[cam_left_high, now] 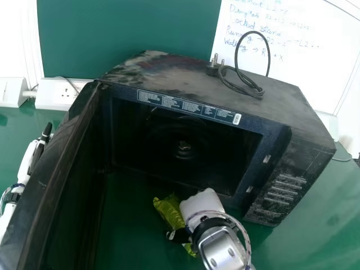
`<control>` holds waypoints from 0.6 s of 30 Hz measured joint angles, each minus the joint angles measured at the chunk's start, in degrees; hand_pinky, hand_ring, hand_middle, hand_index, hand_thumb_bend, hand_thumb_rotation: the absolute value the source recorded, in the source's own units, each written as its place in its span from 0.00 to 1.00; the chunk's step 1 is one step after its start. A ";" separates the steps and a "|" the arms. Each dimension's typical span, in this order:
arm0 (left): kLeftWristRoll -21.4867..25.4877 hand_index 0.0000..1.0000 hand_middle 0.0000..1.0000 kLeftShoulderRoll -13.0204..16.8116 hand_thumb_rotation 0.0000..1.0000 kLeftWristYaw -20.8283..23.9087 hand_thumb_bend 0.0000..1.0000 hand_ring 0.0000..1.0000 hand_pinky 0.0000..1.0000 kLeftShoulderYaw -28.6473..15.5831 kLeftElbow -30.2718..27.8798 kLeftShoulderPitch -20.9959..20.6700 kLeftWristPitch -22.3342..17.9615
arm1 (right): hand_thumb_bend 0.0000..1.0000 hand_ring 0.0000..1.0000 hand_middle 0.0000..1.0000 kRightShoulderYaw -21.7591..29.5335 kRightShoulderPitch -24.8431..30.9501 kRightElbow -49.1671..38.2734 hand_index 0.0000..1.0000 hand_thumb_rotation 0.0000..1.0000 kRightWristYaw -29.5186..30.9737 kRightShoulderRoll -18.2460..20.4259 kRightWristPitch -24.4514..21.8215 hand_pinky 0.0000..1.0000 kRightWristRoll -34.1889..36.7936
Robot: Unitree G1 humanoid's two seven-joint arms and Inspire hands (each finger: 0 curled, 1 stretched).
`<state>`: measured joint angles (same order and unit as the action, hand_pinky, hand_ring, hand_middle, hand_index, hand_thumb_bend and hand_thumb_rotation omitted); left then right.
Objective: Put biscuit inside oven
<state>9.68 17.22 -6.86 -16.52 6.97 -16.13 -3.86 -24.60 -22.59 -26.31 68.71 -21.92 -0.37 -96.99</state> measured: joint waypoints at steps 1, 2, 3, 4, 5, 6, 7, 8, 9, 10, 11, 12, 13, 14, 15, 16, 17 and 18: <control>0.03 0.48 0.38 0.00 0.06 -0.02 0.52 0.28 0.22 0.00 0.00 0.00 0.00 | 0.86 0.43 0.53 0.22 -0.35 0.27 0.80 0.69 0.43 0.16 0.00 0.33 0.40; 0.06 0.48 0.38 0.00 0.06 -0.07 0.52 0.28 0.23 0.00 -0.02 0.00 0.00 | 0.84 0.43 0.52 0.57 -0.65 0.53 0.77 0.65 0.71 0.32 -0.05 0.33 0.95; 0.10 0.48 0.38 0.00 0.06 -0.09 0.52 0.29 0.23 0.00 -0.03 0.01 0.00 | 0.77 0.41 0.50 1.23 -0.92 0.84 0.74 0.51 0.94 0.60 -0.34 0.31 1.71; 0.11 0.48 0.38 0.00 0.06 -0.10 0.52 0.29 0.23 0.00 -0.05 0.02 0.00 | 0.70 0.40 0.49 1.95 -0.98 1.05 0.73 0.40 0.99 0.85 -0.85 0.30 2.65; 0.09 0.48 0.38 0.00 0.06 -0.14 0.52 0.29 0.23 0.00 -0.04 0.03 -0.01 | 0.65 0.39 0.47 2.83 -0.97 1.20 0.73 0.28 0.98 1.02 -1.32 0.29 3.79; 0.08 0.48 0.38 0.00 0.06 -0.17 0.52 0.29 0.23 0.00 -0.04 0.04 -0.01 | 0.59 0.36 0.47 3.48 -0.96 1.28 0.72 0.11 0.90 1.01 -1.52 0.27 4.78; 0.07 0.48 0.38 0.00 0.06 -0.18 0.52 0.29 0.23 0.00 -0.04 0.04 -0.01 | 0.58 0.33 0.47 4.05 -0.93 1.32 0.71 0.06 0.75 0.93 -1.66 0.25 5.79; 0.06 0.48 0.38 0.00 0.06 -0.18 0.52 0.29 0.23 0.00 -0.04 0.04 -0.01 | 0.56 0.30 0.47 4.48 -0.84 1.35 0.71 0.03 0.40 0.74 -1.66 0.22 6.74; 0.05 0.48 0.38 0.00 0.06 -0.18 0.52 0.29 0.23 0.00 -0.04 0.04 -0.01 | 0.56 0.25 0.47 4.93 -0.66 1.34 0.71 0.01 -0.15 0.41 -1.65 0.18 7.72; 0.05 0.48 0.38 0.00 0.06 -0.18 0.52 0.29 0.23 0.00 -0.03 0.04 -0.01 | 0.56 0.22 0.47 5.29 -0.40 1.32 0.71 0.01 -0.83 0.07 -1.66 0.15 8.52; 0.05 0.48 0.38 0.00 0.06 -0.20 0.52 0.29 0.23 0.00 -0.03 0.04 -0.01 | 0.56 0.19 0.47 5.58 -0.13 1.28 0.71 0.00 -1.52 -0.26 -1.66 0.13 9.21; 0.06 0.48 0.38 0.00 0.06 -0.24 0.52 0.29 0.23 0.00 -0.03 0.04 -0.02 | 0.56 0.18 0.47 5.88 0.16 1.23 0.71 0.00 -2.19 -0.53 -1.66 0.11 9.91; 0.07 0.48 0.38 0.00 0.06 -0.26 0.52 0.29 0.23 0.00 -0.03 0.04 -0.02 | 0.56 0.16 0.47 6.12 0.45 1.14 0.70 0.00 -2.76 -0.79 -1.66 0.09 10.42; 0.09 0.48 0.38 0.00 0.06 -0.26 0.52 0.29 0.23 0.00 -0.04 0.04 -0.02 | 0.56 0.16 0.47 6.22 0.61 1.06 0.71 0.00 -3.18 -1.05 -1.65 0.08 10.79; 0.09 0.48 0.38 0.00 0.06 -0.26 0.52 0.29 0.23 0.00 -0.03 0.04 -0.01 | 0.56 0.15 0.47 6.21 0.64 1.02 0.71 0.00 -3.34 -1.30 -1.63 0.08 11.00; 0.09 0.48 0.38 0.00 0.06 -0.26 0.52 0.29 0.23 0.00 -0.03 0.04 -0.01 | 0.56 0.15 0.47 6.20 0.63 1.00 0.71 0.00 -3.35 -1.37 -1.62 0.08 11.04; 0.08 0.48 0.38 0.00 0.06 -0.26 0.52 0.29 0.23 0.00 -0.03 0.04 -0.01 | 0.56 0.15 0.47 6.17 0.61 0.97 0.71 0.00 -3.41 -1.56 -1.55 0.08 11.13; 0.06 0.48 0.38 0.00 0.06 -0.25 0.52 0.29 0.23 0.00 -0.03 0.04 -0.01 | 0.56 0.15 0.47 6.16 0.60 0.93 0.71 0.00 -3.48 -1.73 -1.49 0.08 11.23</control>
<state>9.74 17.22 -7.10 -16.52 6.94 -16.09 -3.88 -18.44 -21.99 -25.38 65.23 -23.64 -1.85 -85.76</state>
